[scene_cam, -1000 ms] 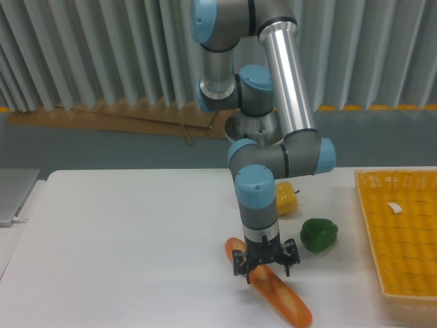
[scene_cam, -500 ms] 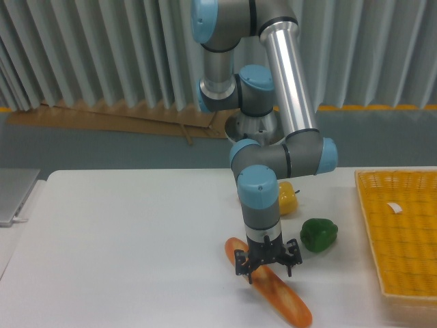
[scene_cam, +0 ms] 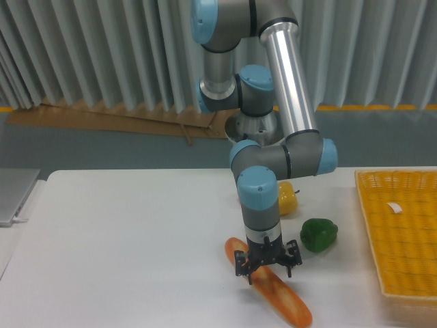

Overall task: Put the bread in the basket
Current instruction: 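Close the gripper around the middle of the bread loaf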

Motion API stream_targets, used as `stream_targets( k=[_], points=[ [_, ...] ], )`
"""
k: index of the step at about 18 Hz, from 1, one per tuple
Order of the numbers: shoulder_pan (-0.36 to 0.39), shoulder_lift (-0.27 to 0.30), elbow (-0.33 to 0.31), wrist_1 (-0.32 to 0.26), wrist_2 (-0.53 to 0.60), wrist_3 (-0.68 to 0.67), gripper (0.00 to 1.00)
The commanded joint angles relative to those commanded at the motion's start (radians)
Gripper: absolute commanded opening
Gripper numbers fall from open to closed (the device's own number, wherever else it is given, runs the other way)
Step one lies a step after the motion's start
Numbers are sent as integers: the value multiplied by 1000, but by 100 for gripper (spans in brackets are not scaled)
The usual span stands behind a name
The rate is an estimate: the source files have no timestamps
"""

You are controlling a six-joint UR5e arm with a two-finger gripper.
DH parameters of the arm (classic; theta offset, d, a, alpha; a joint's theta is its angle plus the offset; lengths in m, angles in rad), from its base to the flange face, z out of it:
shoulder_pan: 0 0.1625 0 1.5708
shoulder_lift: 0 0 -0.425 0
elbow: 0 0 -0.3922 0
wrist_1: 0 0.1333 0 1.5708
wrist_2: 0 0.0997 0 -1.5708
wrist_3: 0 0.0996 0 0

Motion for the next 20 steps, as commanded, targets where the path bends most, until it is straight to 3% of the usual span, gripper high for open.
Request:
stream_targets(
  k=[16,20],
  points=[
    [2,-15,0,20,0,6,100],
    [3,-8,-8,20,0,34,86]
  ],
)
